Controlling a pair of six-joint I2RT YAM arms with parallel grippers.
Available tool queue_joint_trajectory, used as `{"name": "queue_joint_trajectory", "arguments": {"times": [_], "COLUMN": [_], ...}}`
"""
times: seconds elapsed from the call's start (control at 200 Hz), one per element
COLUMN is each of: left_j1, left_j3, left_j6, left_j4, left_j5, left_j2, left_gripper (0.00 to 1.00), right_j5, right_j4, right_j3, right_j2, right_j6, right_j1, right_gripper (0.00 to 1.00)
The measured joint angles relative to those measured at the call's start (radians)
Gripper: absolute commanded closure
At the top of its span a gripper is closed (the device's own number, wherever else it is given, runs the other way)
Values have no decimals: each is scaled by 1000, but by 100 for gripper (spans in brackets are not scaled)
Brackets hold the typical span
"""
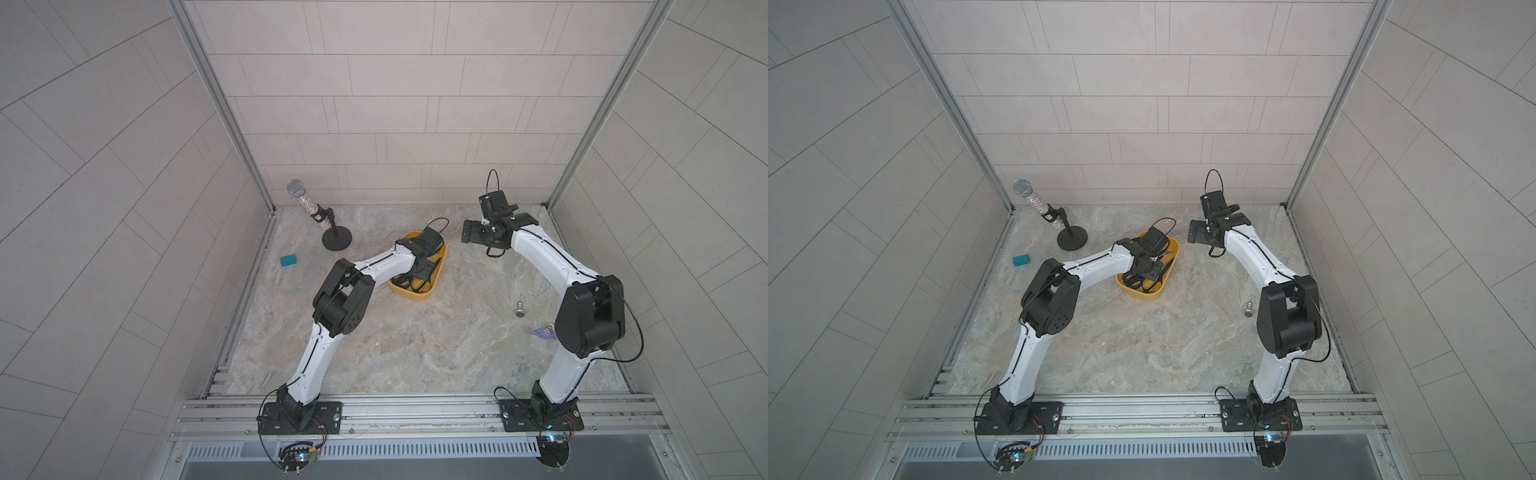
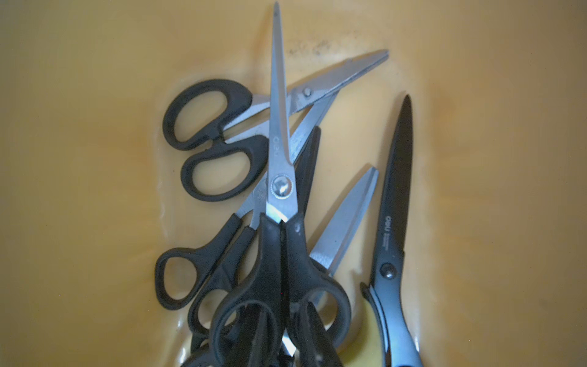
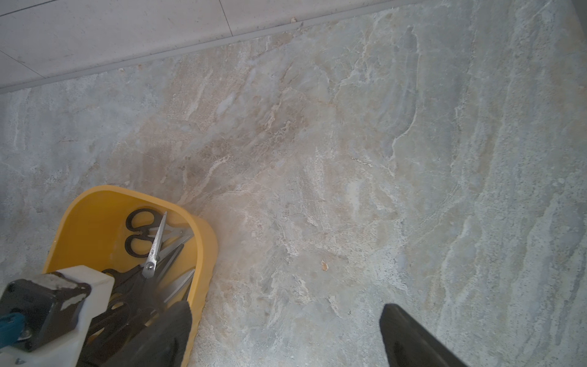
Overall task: Take the scissors out of the storage box
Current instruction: Pick up the scissors from the storage box.
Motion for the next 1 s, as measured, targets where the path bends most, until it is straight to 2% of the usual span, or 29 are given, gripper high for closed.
{"name": "queue_joint_trajectory", "arguments": {"times": [0.295,0.705,1.0], "left_j1": [5,5,36], "left_j3": [-68,-121,-472], "left_j6": [-5,-46,-149], "left_j4": [28,23,50], "left_j5": [46,34,-13], "left_j2": [-56,-305,-675], "left_gripper": [100,100,100], "right_j5": [-16,-35,-35], "right_j4": [-2,-26,-35], "right_j3": [0,0,-13], "right_j2": [0,0,-4], "right_j6": [0,-1,-5], "right_j1": [0,3,54], "right_gripper": [3,4,4]}}
